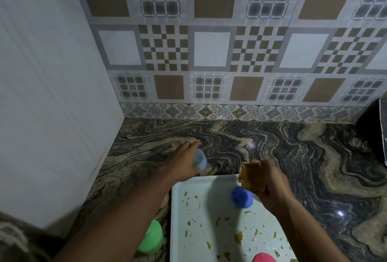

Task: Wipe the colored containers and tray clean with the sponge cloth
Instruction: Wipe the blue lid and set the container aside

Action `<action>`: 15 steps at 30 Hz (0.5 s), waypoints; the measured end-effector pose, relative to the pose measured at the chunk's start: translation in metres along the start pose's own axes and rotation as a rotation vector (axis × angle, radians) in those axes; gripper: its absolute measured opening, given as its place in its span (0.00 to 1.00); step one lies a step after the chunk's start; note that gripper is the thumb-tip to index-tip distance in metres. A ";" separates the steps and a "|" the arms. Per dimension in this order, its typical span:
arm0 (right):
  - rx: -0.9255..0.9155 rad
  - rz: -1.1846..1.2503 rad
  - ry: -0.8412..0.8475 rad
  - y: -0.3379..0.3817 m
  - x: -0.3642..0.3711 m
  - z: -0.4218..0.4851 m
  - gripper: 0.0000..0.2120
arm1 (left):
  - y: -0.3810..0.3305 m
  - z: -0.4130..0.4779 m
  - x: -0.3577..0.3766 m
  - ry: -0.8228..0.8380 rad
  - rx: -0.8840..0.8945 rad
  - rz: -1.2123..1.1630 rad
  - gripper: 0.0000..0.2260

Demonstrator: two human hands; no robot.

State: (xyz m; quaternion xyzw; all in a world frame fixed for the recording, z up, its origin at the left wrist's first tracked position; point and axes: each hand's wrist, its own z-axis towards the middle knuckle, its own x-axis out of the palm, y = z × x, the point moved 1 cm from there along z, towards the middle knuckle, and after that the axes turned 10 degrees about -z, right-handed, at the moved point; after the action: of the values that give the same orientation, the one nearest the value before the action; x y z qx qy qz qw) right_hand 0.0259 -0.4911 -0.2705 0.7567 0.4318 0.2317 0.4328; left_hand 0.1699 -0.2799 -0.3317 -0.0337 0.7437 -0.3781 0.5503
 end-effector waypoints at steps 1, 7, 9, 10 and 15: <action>-0.007 -0.006 0.006 0.000 0.001 0.000 0.15 | 0.006 0.004 0.001 0.044 -0.047 0.027 0.39; -0.014 -0.033 0.001 -0.004 0.001 -0.004 0.13 | 0.008 0.014 0.006 0.133 -0.109 0.084 0.37; 0.001 -0.010 -0.019 -0.008 -0.005 -0.003 0.13 | 0.004 0.014 0.004 0.144 -0.117 0.156 0.38; 0.011 0.015 -0.035 -0.009 -0.010 -0.001 0.14 | 0.000 0.012 0.002 0.126 -0.099 0.214 0.39; 0.123 0.270 -0.110 -0.008 -0.038 0.003 0.12 | -0.049 0.002 0.013 -0.050 0.249 0.273 0.26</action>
State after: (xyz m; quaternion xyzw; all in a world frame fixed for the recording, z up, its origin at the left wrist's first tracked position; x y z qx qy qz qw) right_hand 0.0043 -0.5229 -0.2781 0.8445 0.3149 0.2190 0.3738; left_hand 0.1486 -0.3213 -0.3128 0.1264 0.6749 -0.3880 0.6148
